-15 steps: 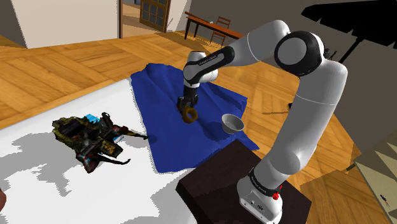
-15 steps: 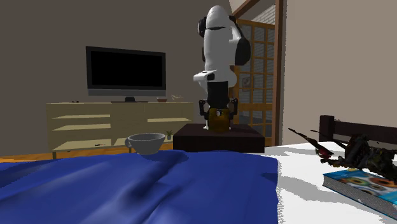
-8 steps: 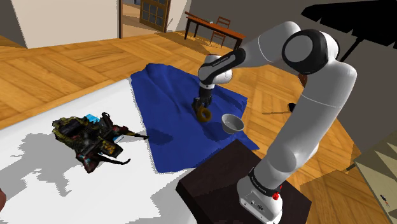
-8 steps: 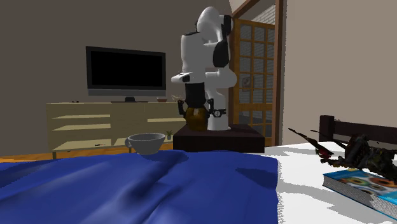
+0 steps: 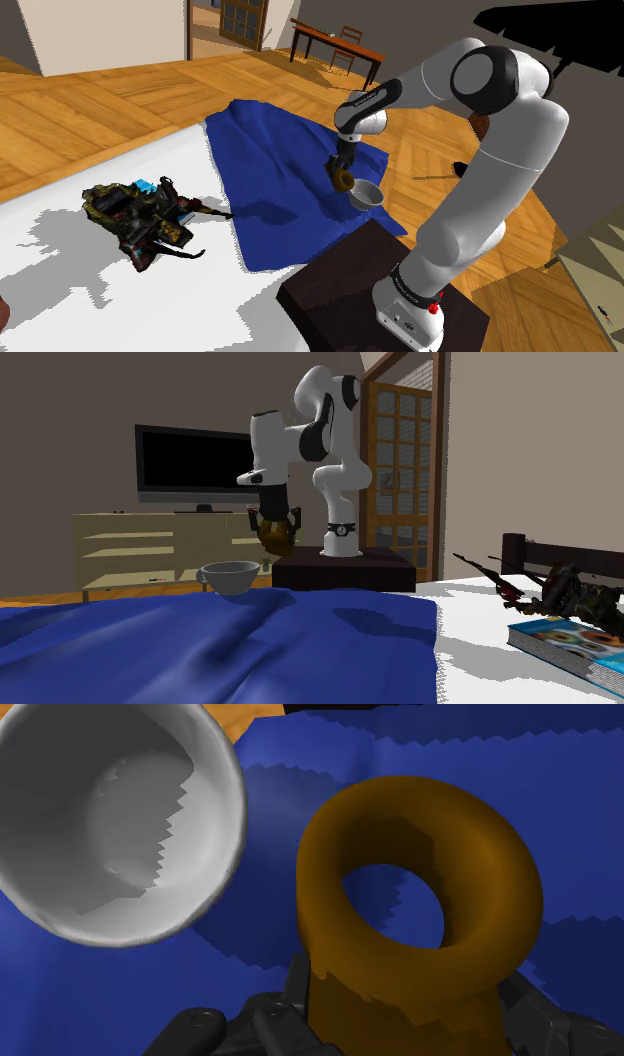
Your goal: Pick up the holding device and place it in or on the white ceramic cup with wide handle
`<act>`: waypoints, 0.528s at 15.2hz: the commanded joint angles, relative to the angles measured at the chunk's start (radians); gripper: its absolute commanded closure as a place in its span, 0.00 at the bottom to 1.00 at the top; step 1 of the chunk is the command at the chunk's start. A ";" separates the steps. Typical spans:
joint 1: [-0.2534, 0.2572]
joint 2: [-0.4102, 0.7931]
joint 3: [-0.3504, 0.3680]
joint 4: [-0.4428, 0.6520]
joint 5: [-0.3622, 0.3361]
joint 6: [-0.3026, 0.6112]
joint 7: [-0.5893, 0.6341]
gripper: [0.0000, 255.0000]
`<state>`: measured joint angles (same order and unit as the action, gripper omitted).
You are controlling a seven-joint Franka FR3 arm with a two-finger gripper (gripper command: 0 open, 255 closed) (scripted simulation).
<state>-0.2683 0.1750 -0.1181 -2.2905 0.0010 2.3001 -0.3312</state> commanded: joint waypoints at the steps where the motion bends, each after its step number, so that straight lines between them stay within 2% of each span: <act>1: -0.029 0.006 -0.022 0.006 -0.005 0.001 -0.048 1.00; 8: -0.132 0.035 -0.096 0.040 -0.017 0.001 -0.216 1.00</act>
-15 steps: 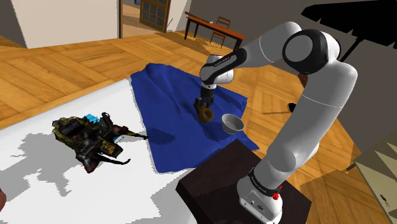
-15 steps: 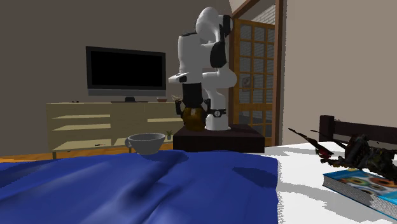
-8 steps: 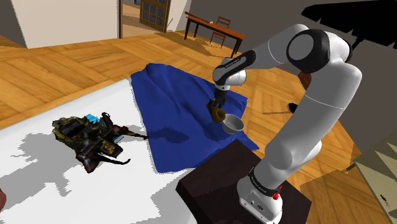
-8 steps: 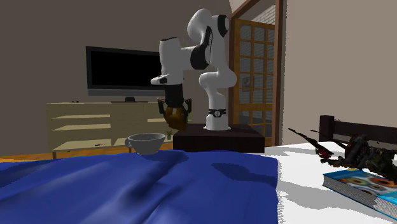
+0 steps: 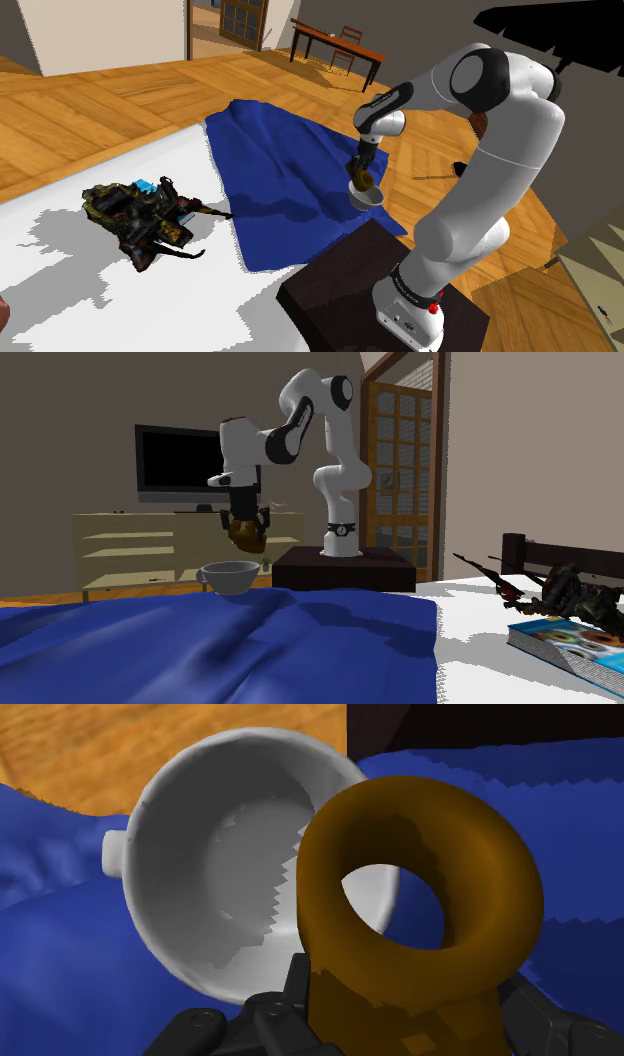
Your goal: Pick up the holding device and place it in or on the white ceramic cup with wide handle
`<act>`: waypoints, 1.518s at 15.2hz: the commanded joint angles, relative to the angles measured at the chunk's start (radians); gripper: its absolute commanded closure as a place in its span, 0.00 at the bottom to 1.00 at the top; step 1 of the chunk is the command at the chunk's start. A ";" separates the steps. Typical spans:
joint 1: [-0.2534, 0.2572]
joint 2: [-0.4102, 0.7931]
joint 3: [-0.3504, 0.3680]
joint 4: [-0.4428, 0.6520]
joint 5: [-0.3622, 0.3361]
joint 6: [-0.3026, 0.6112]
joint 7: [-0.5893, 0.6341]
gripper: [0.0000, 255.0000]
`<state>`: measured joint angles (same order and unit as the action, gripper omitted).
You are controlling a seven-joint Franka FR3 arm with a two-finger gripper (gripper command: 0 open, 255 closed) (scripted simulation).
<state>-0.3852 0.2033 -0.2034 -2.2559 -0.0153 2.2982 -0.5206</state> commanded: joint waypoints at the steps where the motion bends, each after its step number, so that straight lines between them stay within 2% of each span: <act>1: -0.030 0.014 -0.020 0.015 -0.001 0.001 -0.051 1.00; 5: -0.093 0.054 -0.057 0.066 0.003 -0.007 -0.151 1.00; 17: -0.109 0.186 -0.037 0.059 0.042 0.130 -0.170 1.00; 23: -0.110 0.195 -0.035 0.059 0.044 0.137 -0.171 1.00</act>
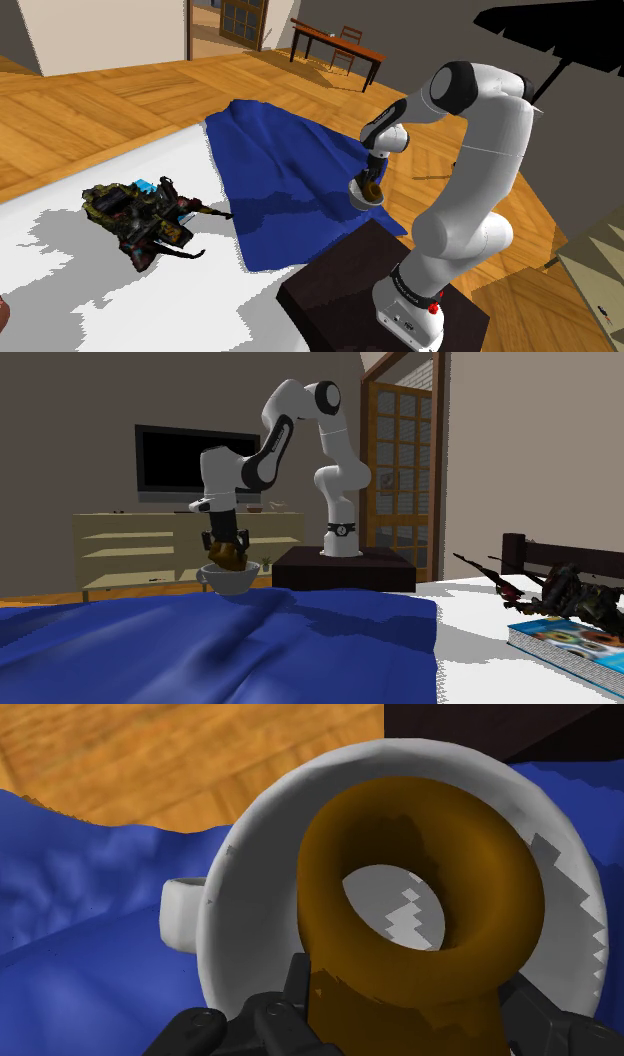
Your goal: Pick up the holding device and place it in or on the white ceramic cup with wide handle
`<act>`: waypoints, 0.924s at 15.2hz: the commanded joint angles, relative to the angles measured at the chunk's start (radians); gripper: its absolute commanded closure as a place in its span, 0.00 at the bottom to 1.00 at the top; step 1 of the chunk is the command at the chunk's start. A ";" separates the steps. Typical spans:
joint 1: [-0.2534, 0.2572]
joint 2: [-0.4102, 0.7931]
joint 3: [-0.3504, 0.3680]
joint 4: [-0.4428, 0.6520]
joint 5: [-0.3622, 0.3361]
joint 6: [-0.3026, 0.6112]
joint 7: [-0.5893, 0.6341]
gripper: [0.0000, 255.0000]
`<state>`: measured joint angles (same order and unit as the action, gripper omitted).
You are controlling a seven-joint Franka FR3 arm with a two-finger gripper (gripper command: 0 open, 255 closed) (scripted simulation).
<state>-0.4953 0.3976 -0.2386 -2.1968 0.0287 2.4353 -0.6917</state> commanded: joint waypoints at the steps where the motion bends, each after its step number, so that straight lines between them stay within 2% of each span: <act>1: 0.000 0.000 0.000 0.000 0.000 0.000 0.000 1.00; 2: 0.000 0.000 0.000 0.000 0.000 0.000 0.000 1.00; 3: 0.000 0.000 0.000 0.000 0.000 0.000 0.000 0.00; 8: 0.000 0.000 0.000 0.000 0.000 0.000 0.000 0.00; 12: 0.015 -0.088 -0.013 0.029 -0.025 -0.115 0.018 0.00; 14: 0.015 -0.088 -0.013 0.029 -0.025 -0.115 0.018 0.00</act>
<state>-0.4824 0.3149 -0.2513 -2.1678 0.0050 2.3265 -0.6768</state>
